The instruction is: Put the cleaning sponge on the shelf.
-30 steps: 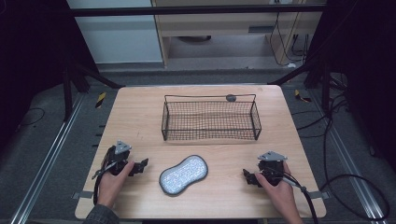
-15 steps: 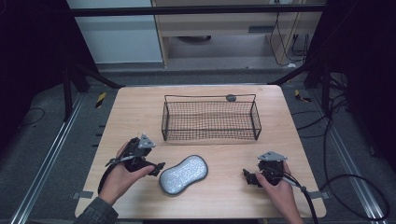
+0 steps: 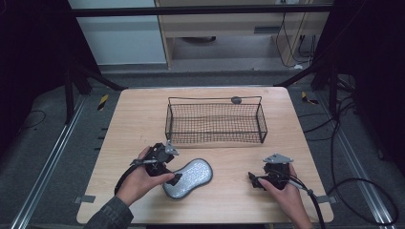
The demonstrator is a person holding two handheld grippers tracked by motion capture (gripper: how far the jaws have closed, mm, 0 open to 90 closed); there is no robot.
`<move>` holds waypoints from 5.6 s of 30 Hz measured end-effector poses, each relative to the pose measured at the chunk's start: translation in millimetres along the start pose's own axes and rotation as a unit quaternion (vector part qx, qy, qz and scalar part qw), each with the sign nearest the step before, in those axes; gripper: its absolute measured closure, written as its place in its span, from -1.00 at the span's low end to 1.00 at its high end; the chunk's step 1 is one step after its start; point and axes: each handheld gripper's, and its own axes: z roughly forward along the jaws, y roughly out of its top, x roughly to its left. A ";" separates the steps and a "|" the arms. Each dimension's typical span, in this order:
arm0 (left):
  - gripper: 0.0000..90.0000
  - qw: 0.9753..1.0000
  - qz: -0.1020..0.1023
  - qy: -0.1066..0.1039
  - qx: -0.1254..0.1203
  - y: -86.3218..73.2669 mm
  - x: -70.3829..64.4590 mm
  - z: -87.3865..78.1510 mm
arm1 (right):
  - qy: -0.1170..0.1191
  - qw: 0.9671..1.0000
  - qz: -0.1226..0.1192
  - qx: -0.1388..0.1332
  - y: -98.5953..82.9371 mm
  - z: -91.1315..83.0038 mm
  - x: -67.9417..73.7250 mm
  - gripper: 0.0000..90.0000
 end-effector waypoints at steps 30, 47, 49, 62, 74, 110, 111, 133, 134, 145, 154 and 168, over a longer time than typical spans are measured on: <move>-0.92 0.995 0.058 -0.037 0.076 29.2 -35.5 53.0 | -0.001 1.000 0.000 -0.001 0.4 0.6 -0.1 -0.99; -0.93 0.994 0.044 -0.046 0.092 26.9 -30.1 65.9 | -0.001 1.000 -0.003 -0.001 0.0 0.4 -0.5 -0.99; -0.93 0.993 0.047 -0.047 0.097 26.4 -30.2 68.3 | -0.001 1.000 -0.003 -0.001 0.0 0.3 -0.3 -0.99; -0.91 0.993 0.039 -0.062 0.093 24.6 -27.1 72.7 | 0.000 1.000 -0.002 0.000 -0.2 -0.1 0.0 -0.99; -0.86 0.998 0.056 -0.028 0.033 21.1 -29.5 40.7 | 0.001 1.000 -0.001 0.000 -0.3 -0.2 0.2 -0.99; -0.84 0.993 0.098 0.056 -0.030 51.8 -2.1 -22.9 | 0.000 1.000 0.001 -0.001 -0.5 -0.4 0.9 -0.99; -0.84 0.993 0.101 0.058 -0.030 53.4 -0.3 -23.5 | 0.000 1.000 0.001 -0.001 -0.5 -0.4 0.9 -0.99; -0.83 0.989 0.117 0.080 -0.035 85.6 23.2 -29.1 | -0.001 1.000 0.002 -0.001 -0.6 -0.5 1.4 -0.99; -0.83 0.989 0.117 0.080 -0.035 85.6 23.2 -29.1 | -0.001 1.000 0.003 0.000 -0.6 -0.6 1.3 -0.99; -0.82 0.987 0.125 0.090 -0.043 105.1 37.7 -33.5 | -0.002 1.000 0.002 0.000 -0.6 -0.4 1.3 -0.99; -0.82 0.987 0.128 0.096 -0.034 120.9 51.4 -30.3 | -0.007 1.000 0.007 -0.001 -0.2 -0.2 2.5 -0.99; -0.82 0.979 0.167 0.115 -0.022 153.9 50.9 -17.8 | -0.010 1.000 0.002 0.002 0.1 0.3 2.2 -0.99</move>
